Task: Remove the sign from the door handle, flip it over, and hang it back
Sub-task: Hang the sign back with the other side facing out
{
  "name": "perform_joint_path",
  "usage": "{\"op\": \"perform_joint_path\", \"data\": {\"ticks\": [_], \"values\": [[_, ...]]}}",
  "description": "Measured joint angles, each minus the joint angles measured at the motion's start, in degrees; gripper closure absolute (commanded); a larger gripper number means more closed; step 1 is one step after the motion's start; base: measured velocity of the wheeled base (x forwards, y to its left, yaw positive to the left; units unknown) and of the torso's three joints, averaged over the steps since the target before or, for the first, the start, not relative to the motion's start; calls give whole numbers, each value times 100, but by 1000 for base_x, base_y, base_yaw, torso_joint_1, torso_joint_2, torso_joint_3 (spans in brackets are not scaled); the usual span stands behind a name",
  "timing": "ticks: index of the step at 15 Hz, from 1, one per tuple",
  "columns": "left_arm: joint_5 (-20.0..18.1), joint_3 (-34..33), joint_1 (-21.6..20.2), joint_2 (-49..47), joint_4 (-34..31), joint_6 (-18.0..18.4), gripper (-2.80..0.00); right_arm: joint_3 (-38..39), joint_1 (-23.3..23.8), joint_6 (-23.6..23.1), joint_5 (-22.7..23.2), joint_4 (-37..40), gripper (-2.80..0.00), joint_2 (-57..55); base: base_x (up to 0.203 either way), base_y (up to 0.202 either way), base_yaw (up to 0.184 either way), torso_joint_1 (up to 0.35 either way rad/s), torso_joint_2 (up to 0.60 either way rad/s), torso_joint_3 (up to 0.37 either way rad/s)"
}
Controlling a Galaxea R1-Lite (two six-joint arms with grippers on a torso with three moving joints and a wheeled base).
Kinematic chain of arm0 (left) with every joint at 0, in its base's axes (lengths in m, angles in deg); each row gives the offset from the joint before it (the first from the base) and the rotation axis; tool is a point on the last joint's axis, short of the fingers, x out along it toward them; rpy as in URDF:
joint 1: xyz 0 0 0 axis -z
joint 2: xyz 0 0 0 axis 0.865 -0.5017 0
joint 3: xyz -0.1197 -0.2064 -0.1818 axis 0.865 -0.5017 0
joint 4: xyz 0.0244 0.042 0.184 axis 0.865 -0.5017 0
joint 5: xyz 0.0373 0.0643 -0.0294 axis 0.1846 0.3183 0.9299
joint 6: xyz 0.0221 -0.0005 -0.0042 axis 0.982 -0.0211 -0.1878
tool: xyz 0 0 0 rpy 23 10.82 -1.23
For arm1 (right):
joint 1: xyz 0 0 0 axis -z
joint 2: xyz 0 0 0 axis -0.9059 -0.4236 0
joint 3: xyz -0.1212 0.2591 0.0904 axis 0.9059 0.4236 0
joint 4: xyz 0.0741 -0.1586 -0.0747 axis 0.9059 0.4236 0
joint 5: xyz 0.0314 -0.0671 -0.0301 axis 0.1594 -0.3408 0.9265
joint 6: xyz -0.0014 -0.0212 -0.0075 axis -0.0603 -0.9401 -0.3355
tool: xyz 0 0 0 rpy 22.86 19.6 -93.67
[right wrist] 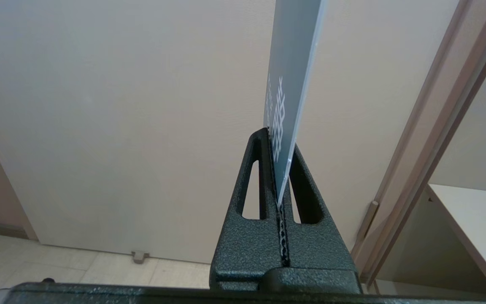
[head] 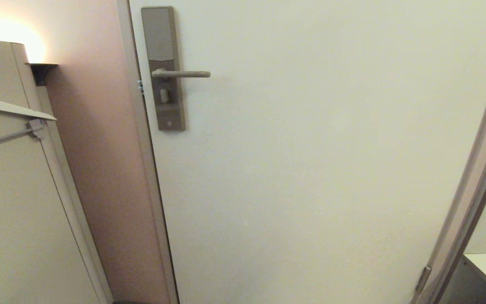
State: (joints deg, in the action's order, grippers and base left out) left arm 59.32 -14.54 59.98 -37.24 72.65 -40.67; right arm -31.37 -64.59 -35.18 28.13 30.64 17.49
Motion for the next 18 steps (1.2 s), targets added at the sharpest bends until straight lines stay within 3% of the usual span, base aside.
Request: {"op": "perform_joint_path", "data": {"ticks": [15, 18], "values": [[-2, 0, 0, 0, -9, -25, 0, 0, -2, 0, -5, 5, 0, 2, 0, 0, 0, 0, 0, 0], [0, 0, 0, 0, -9, -22, 0, 0, -2, 1, 0, 2, 0, 2, 0, 144, -10, 3, 5, 4]]}}
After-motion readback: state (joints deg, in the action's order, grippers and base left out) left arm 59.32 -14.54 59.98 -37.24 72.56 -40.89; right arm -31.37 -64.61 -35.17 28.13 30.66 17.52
